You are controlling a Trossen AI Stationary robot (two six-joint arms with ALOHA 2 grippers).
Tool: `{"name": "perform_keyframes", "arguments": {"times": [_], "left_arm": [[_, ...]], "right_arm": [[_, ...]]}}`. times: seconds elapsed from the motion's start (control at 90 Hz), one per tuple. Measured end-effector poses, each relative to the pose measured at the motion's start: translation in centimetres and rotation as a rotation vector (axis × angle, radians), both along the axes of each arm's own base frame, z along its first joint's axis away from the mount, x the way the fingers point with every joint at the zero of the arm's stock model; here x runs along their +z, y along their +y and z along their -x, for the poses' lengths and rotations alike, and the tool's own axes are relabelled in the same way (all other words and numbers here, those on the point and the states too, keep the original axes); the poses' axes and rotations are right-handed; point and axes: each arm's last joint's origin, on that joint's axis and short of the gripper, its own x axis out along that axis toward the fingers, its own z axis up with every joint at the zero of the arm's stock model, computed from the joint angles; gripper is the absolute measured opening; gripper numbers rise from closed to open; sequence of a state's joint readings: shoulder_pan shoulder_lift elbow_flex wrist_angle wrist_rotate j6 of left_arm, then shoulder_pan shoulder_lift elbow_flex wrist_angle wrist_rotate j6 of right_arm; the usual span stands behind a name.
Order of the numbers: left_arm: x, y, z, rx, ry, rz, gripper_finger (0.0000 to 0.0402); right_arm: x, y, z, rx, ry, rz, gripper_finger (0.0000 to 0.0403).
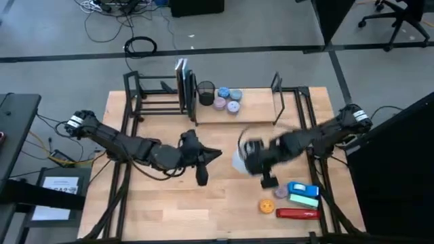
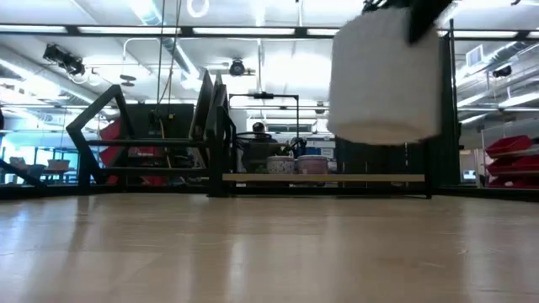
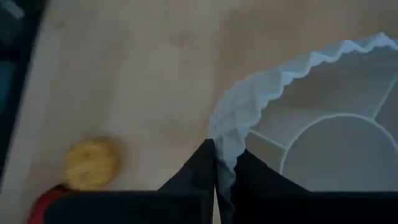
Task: Stock shelves
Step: Remove the white pen organizer from the shelf
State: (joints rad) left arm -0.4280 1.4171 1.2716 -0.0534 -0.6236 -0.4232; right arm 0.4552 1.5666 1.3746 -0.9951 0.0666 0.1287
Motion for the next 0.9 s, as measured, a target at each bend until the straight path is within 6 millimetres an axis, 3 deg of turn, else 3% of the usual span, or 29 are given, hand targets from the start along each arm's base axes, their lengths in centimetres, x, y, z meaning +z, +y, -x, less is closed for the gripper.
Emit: {"name": "perform_keyframes", "arguments": {"times": [0.111,0.222,0.5,0.744,0.9], "left_arm": [[-0.2,-0.5,0.0,-0.007,0.003,-0.003,0.0],[-0.6,-0.8,-0.3,-0.009,0.017,-0.01,0.0],[-1.1,-0.9,-0.7,0.001,0.029,-0.018,0.0],[-1.1,-0.9,-0.7,0.012,0.027,-0.02,0.0],[-1.1,-0.8,-0.7,0.017,0.026,-0.021,0.0]], "right_arm": [[-2.0,3.2,0.5,0.055,0.084,-0.003,0.0],[-2.8,3.9,1.1,0.03,0.14,0.046,0.0],[-3.5,-0.2,5.2,-0.204,0.247,0.107,0.0],[-4.7,-2.9,11.1,-0.43,0.298,0.004,0.0],[-4.8,-4.1,13.9,-0.543,0.269,-0.073,0.0]]}}
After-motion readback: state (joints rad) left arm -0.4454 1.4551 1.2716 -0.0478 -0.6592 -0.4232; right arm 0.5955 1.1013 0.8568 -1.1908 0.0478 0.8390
